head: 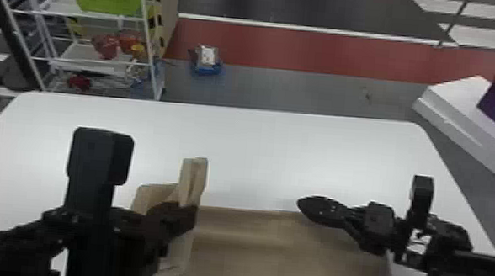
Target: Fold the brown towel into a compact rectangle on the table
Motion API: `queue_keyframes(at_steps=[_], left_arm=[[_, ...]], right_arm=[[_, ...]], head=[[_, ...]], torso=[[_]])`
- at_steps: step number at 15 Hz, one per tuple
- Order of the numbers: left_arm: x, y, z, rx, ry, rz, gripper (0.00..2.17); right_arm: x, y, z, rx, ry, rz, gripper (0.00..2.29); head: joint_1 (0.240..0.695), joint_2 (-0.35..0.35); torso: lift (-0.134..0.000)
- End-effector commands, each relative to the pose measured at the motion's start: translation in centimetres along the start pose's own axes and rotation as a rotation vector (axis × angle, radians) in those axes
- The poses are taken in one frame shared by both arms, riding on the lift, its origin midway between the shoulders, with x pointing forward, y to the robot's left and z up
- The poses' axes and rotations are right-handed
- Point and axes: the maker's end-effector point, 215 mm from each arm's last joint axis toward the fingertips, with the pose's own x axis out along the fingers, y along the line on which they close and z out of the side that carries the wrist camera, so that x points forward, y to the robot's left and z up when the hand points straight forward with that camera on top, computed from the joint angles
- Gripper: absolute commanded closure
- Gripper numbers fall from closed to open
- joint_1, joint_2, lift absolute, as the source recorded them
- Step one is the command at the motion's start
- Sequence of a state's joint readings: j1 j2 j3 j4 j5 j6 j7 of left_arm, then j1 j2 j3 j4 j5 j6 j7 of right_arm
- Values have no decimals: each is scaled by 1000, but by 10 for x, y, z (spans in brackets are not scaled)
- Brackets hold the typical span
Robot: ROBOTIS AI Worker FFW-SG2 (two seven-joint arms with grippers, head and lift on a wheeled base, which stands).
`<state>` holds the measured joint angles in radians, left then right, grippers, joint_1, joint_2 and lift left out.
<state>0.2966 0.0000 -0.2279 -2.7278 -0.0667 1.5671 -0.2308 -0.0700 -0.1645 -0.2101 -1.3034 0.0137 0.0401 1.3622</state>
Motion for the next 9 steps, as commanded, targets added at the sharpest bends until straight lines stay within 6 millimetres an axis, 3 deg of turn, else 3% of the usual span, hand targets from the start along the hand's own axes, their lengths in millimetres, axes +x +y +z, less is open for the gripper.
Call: queue_keyframes(at_steps=[1,4,9], left_arm=[[22,-23,-34,11,95,-34,1433],[34,-33,-54,29,149,-23,1433],[33,-35,-45,45,128,-1,1433]], right_arm=[[-16,-5,1,-4,-16,-21,1757],[-31,-9,1,-15,-33,-43,1757],[-33,-6,-4,-20,-29,-43,1757]], head=[[695,-99],[695,-171],[695,-217]], torso=[[-123],[-123],[-123]])
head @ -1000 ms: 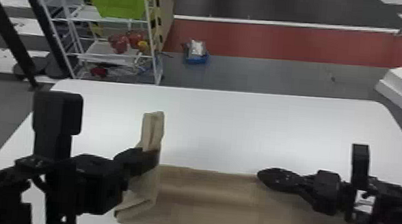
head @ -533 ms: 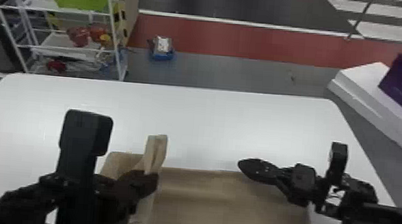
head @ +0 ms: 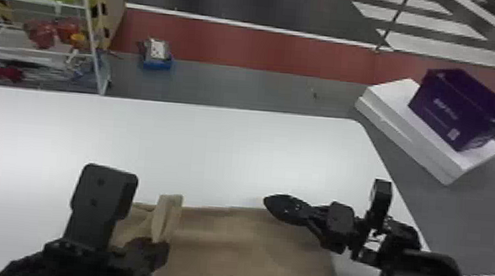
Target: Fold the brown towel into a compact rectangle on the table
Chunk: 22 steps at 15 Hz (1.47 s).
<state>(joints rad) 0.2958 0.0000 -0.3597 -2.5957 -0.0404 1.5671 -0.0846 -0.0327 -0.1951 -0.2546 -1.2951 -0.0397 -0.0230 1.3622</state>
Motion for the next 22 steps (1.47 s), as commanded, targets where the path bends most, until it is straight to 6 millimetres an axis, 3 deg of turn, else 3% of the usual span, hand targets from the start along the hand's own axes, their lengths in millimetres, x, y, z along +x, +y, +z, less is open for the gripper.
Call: queue_keyframes(at_steps=[1,5,7,10,12,13,14,15,17,18,19,22], left_arm=[[-3,-1,6,0,-14,3,1433],[-6,-20,17,18,-39,-17,1433],[-4,-34,45,56,-108,-16,1433],[12,-46,64,91,-149,-16,1433],[29,-41,60,94,-133,6,1426],[34,-40,60,98,-129,9,1274],[38,-39,58,105,-112,8,434],[42,-37,54,106,-98,13,-2],[43,-31,53,100,-89,19,-2],[44,-26,39,99,-43,23,33],[43,-22,33,95,-20,24,33],[39,-16,18,60,16,8,33]], right_arm=[[-2,0,-1,1,4,2,1757],[-8,-5,-5,16,-1,-9,1757],[-9,-7,-5,17,-6,-12,1757],[-10,-10,-3,9,-18,-17,1757],[-12,-12,0,-6,-33,-21,1757],[-13,-14,1,-10,-36,-24,1757],[-13,-15,2,-10,-38,-25,1757],[-15,-17,4,-11,-45,-32,1754],[-25,-25,13,-2,-79,-57,1706],[-34,-31,19,21,-103,-76,1379],[-41,-34,23,51,-123,-88,1231],[-55,-33,38,125,-177,-104,1126]], head=[[695,-217],[695,-225],[695,-241],[695,-279],[695,-289],[695,-291],[695,-292],[695,-294],[695,-299],[695,-300],[695,-303],[695,-315]], torso=[[-123],[-123],[-123],[-123],[-123],[-123],[-123],[-123],[-123],[-123],[-123],[-123]])
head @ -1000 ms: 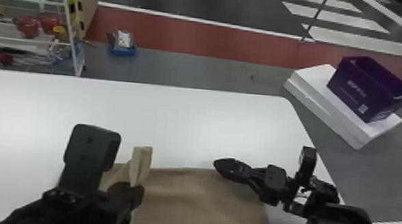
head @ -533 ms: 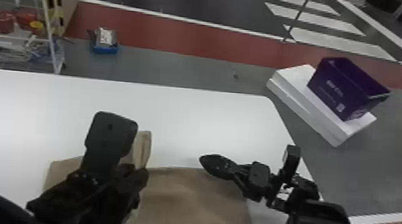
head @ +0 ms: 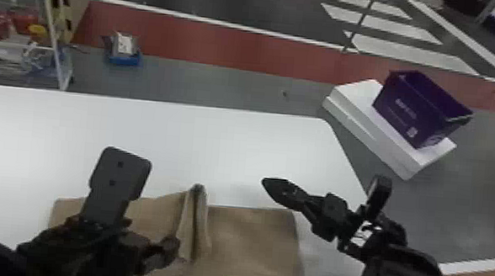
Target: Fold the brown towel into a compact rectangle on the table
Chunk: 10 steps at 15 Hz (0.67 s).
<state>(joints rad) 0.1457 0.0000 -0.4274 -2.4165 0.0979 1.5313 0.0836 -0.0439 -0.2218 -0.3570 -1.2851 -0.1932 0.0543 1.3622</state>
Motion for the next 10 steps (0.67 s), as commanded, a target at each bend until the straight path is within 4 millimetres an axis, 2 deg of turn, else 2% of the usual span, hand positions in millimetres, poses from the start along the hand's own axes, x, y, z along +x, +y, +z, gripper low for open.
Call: queue_keyframes(at_steps=[1,3,5,7,9,10], left_arm=[[-4,12,-6,-39,1,9,33],[-10,34,-16,-110,-9,0,33],[-27,63,-33,-187,-17,6,33],[-44,93,-48,-260,-27,18,33],[-62,120,-56,-311,-49,35,33],[-69,130,-62,-333,-51,43,33]], right_arm=[[-9,4,12,55,-43,-9,1126],[-14,9,18,110,-58,-16,36],[-18,27,24,198,-100,-6,-2],[-11,50,24,339,-77,38,80],[0,78,28,381,-84,72,87],[6,94,26,447,-80,85,87]], head=[[695,-318],[695,-318],[695,-309],[695,-267],[695,-217],[695,-153]], torso=[[-123],[-123],[-123],[-123],[-123],[-123]])
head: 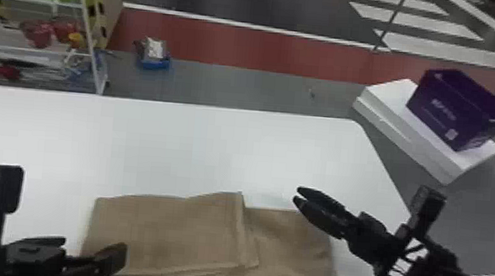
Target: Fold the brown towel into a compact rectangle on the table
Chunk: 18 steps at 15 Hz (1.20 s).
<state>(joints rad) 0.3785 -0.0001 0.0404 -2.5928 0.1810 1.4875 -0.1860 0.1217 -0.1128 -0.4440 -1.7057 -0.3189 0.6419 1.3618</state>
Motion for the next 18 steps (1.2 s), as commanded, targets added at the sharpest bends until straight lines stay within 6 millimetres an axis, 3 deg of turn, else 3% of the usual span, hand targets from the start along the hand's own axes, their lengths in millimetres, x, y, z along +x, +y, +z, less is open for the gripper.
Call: queue_keyframes(at_steps=[1,4,7,10,12,15,18], left_arm=[[-19,29,-2,-52,-14,27,33],[-30,49,-14,-85,-2,45,33],[-36,55,-20,-110,1,32,33],[-38,58,-22,-123,-3,23,33],[-37,62,-25,-133,1,21,33],[-37,68,-31,-147,10,23,33],[-38,74,-33,-161,9,20,33]], right_arm=[[16,31,-17,138,26,11,87],[24,61,-34,281,81,-76,90],[20,68,-52,304,204,-257,90],[13,61,-82,389,329,-401,90],[14,56,-91,378,385,-474,90],[26,44,-86,320,413,-540,279],[33,29,-79,258,438,-613,286]], head=[[695,-123],[695,-33],[695,41],[695,65],[695,76],[695,86],[695,100]], torso=[[-123],[-123],[-123],[-123],[-123],[-123],[-123]])
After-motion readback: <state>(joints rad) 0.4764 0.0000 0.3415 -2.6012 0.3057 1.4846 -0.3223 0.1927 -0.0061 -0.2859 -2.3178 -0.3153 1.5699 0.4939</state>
